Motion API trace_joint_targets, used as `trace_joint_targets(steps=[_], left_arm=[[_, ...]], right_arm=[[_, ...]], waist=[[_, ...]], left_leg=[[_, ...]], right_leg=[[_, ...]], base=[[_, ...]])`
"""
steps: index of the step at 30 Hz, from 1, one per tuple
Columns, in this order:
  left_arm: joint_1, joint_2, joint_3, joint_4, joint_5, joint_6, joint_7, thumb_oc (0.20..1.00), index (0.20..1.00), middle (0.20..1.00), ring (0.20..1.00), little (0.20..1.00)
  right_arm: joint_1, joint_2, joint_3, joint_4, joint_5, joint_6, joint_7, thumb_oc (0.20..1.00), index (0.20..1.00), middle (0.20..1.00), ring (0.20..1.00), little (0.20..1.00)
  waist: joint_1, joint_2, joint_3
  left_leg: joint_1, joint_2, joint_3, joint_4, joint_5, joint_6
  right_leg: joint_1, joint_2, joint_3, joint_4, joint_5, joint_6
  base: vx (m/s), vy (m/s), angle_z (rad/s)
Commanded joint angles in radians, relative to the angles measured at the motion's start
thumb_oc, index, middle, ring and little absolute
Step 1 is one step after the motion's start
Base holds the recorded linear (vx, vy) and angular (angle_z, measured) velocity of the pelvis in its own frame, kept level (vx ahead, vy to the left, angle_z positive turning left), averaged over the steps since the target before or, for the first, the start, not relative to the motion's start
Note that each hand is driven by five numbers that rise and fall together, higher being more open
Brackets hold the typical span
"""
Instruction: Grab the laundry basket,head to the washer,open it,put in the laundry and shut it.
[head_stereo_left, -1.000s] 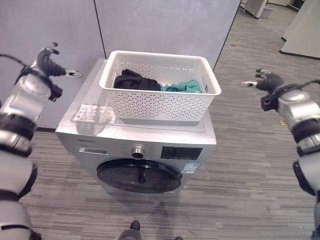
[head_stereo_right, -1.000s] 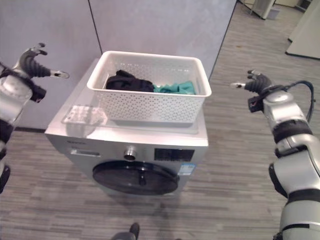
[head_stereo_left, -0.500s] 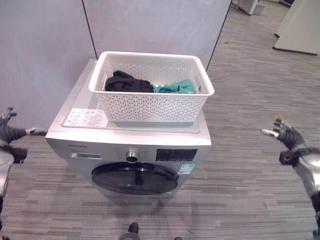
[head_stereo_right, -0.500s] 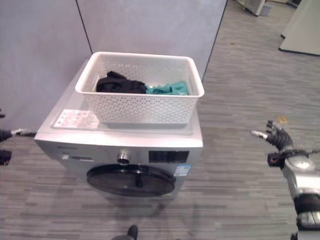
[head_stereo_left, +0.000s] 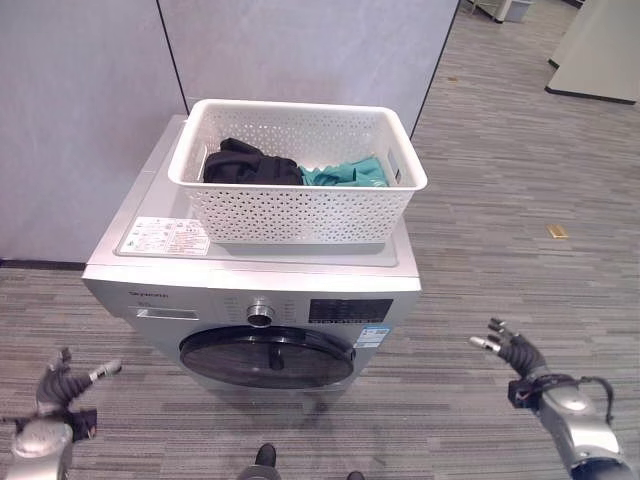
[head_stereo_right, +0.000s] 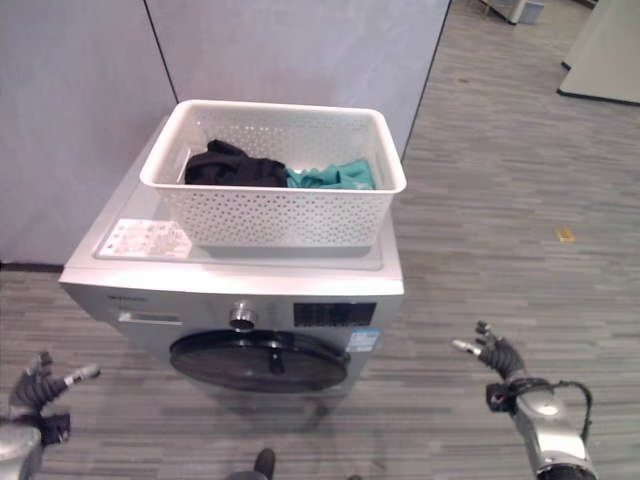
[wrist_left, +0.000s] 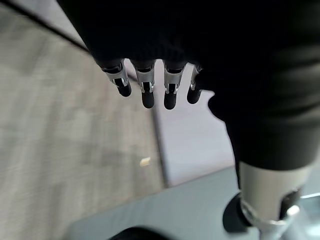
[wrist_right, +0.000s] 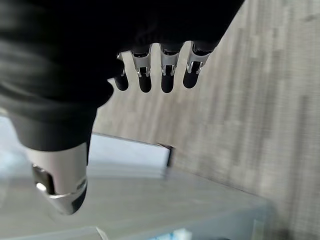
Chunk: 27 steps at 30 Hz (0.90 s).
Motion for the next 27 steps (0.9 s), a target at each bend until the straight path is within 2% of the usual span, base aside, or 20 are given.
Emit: trace_joint_targets(steps=[1,4,6,7,8,10,15,16,19,27], left_arm=[[-0.011,-0.013,-0.057,0.102,-0.011,-0.002,-0.053,1.0,1.0,1.0,1.0,1.0],[-0.048,-0.076,-0.189,0.329,0.028,0.016,-0.128,1.0,1.0,1.0,1.0,1.0],[-0.067,-0.087,-0.22,0.385,0.043,0.015,-0.141,1.0,1.0,1.0,1.0,1.0],[-0.108,-0.126,-0.288,0.562,0.1,0.012,-0.167,1.0,1.0,1.0,1.0,1.0],[-0.108,-0.126,-0.288,0.563,0.1,0.012,-0.167,1.0,1.0,1.0,1.0,1.0],[-0.161,-0.186,-0.362,0.745,0.188,-0.001,-0.185,1.0,1.0,1.0,1.0,1.0],[-0.162,-0.186,-0.362,0.747,0.188,-0.002,-0.185,1.0,1.0,1.0,1.0,1.0],[-0.19,-0.242,-0.349,0.857,0.187,-0.004,-0.174,1.0,1.0,1.0,1.0,1.0],[-0.196,-0.258,-0.333,0.868,0.169,-0.003,-0.159,1.0,1.0,1.0,1.0,1.0],[-0.19,-0.272,-0.3,0.873,0.153,-0.002,-0.116,1.0,1.0,1.0,1.0,1.0]], right_arm=[[-0.018,-0.046,0.018,-0.01,-0.061,0.002,0.031,1.0,1.0,1.0,1.0,1.0],[-0.056,-0.004,0.11,0.118,-0.141,0.013,0.045,1.0,1.0,1.0,1.0,1.0],[-0.073,0.006,0.131,0.15,-0.152,0.012,0.049,1.0,1.0,1.0,1.0,1.0],[-0.112,0.032,0.184,0.217,-0.183,0.016,0.05,1.0,1.0,1.0,1.0,1.0],[-0.112,0.032,0.184,0.217,-0.183,0.016,0.05,1.0,1.0,1.0,1.0,1.0],[-0.147,0.072,0.25,0.3,-0.216,0.01,0.046,1.0,1.0,1.0,1.0,1.0],[-0.148,0.072,0.25,0.302,-0.216,0.009,0.046,1.0,1.0,1.0,1.0,1.0],[-0.157,0.134,0.31,0.364,-0.239,-0.003,0.029,1.0,1.0,1.0,1.0,1.0],[-0.146,0.152,0.317,0.367,-0.235,-0.004,0.024,1.0,1.0,1.0,1.0,1.0],[-0.122,0.153,0.327,0.264,-0.27,-0.022,0.001,1.0,1.0,1.0,1.0,1.0]], waist=[[0.023,0.026,-0.026],[0.013,0.027,-0.029],[0.011,0.028,-0.031],[0.006,0.029,-0.036],[0.007,0.029,-0.036],[-0.004,0.024,-0.045],[-0.004,0.025,-0.044],[-0.008,0.015,-0.059],[-0.005,0.011,-0.063],[-0.002,0.01,-0.061]], left_leg=[[0.047,0.063,-0.01,0.103,-0.146,0.013],[0.041,0.061,-0.009,0.104,-0.143,0.016],[0.041,0.061,-0.007,0.105,-0.143,0.017],[0.042,0.061,-0.006,0.103,-0.142,0.019],[0.042,0.061,-0.006,0.103,-0.142,0.019],[0.051,0.063,0.005,0.094,-0.141,0.02],[0.052,0.063,0.006,0.094,-0.141,0.02],[0.065,0.067,0.012,0.074,-0.136,0.021],[0.071,0.068,0.013,0.062,-0.132,0.02],[0.079,0.069,0.014,0.055,-0.132,0.02]], right_leg=[[-0.108,-0.061,-0.045,0.066,0.028,0.06],[-0.118,-0.063,-0.043,0.076,0.029,0.06],[-0.121,-0.063,-0.041,0.079,0.029,0.06],[-0.125,-0.062,-0.035,0.083,0.029,0.06],[-0.125,-0.061,-0.035,0.083,0.029,0.06],[-0.127,-0.058,-0.026,0.083,0.028,0.058],[-0.126,-0.058,-0.025,0.083,0.028,0.058],[-0.124,-0.054,-0.017,0.079,0.026,0.055],[-0.122,-0.055,-0.02,0.073,0.027,0.054],[-0.118,-0.056,-0.024,0.068,0.028,0.054]], base=[[0.0,0.0,0.0],[-0.03,0.045,0.01],[0.0,0.018,0.01],[0.0,0.0,0.0],[0.01,0.035,-0.02],[0.02,0.024,-0.07],[0.01,0.008,-0.05],[0.06,0.033,-0.03],[0.02,0.012,-0.01],[0.0,0.0,0.0]])
